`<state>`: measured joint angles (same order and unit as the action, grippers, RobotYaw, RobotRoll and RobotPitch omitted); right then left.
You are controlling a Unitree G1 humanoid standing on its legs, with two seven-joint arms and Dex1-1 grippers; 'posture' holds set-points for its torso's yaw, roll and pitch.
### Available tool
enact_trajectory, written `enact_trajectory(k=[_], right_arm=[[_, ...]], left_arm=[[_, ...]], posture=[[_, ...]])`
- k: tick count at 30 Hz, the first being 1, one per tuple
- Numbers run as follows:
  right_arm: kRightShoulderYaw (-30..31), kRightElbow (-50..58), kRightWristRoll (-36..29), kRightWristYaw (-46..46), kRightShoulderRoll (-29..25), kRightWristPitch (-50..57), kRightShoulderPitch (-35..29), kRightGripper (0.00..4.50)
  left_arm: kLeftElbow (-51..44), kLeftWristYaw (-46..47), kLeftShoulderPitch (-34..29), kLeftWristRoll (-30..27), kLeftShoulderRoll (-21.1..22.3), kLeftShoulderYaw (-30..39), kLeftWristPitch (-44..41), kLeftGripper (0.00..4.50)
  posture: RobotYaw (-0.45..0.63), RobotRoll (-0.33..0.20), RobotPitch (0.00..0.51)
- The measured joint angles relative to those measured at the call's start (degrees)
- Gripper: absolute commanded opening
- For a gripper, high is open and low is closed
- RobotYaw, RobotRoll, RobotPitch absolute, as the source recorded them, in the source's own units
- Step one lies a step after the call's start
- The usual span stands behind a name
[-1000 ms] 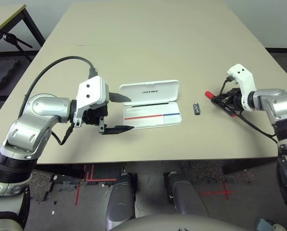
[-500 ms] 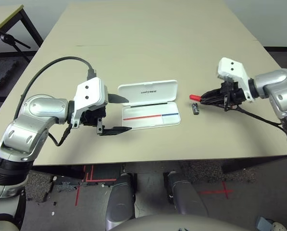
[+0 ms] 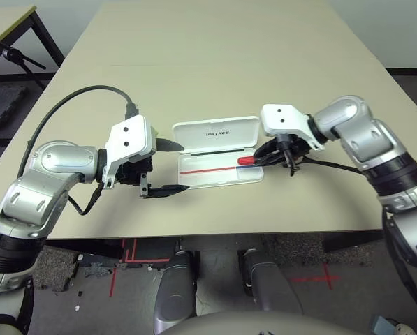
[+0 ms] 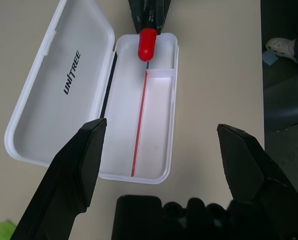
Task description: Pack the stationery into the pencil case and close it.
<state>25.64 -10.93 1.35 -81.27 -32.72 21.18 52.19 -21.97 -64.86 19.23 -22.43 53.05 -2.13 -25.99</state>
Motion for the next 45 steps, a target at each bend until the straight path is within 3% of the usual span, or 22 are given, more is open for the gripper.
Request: enact_trajectory(k=[10,19,26,30,38,45], right_arm=[[1.32,-3.87,2.79,5.59,7.97,-1.43,2.76,0.50],[2.90,-7.76,4.92,8.75,11.98,-5.57,2.39,0.50],[2.68,-9.74,5.17,9.52,12.33,-9.81,1.82,3.07],[0.53,-9.63,3.07,7.95,9.85,-10.04,1.75,4.48],[-5.36,-1.31,-8.01,-4.83,-1.87,-1.00,-2.35,4.48],[-10.70,8.60,-16.87,-8.90,-10.21,9.91,-7.36,4.48]], left_arm=[[-1.43,1.41,-1.12,-0.02,0.01,0.58,-0.57,4.50],[-1.91,2.46,-1.89,-0.01,0.01,0.99,-1.03,4.50],[-1.91,3.74,-2.25,0.21,0.74,1.22,-1.87,4.50],[-1.86,5.86,-2.31,1.48,1.84,1.48,-4.18,4.50],[-0.58,13.01,-1.36,3.70,1.89,1.78,-13.05,4.50],[4.62,20.80,1.44,5.97,-0.55,1.77,-21.50,4.50]], posture=[[0.08,0.000,0.144],[0.09,0.000,0.144],[0.09,0.000,0.140],[0.09,0.000,0.137],[0.08,0.000,0.135],[0.05,0.000,0.134]])
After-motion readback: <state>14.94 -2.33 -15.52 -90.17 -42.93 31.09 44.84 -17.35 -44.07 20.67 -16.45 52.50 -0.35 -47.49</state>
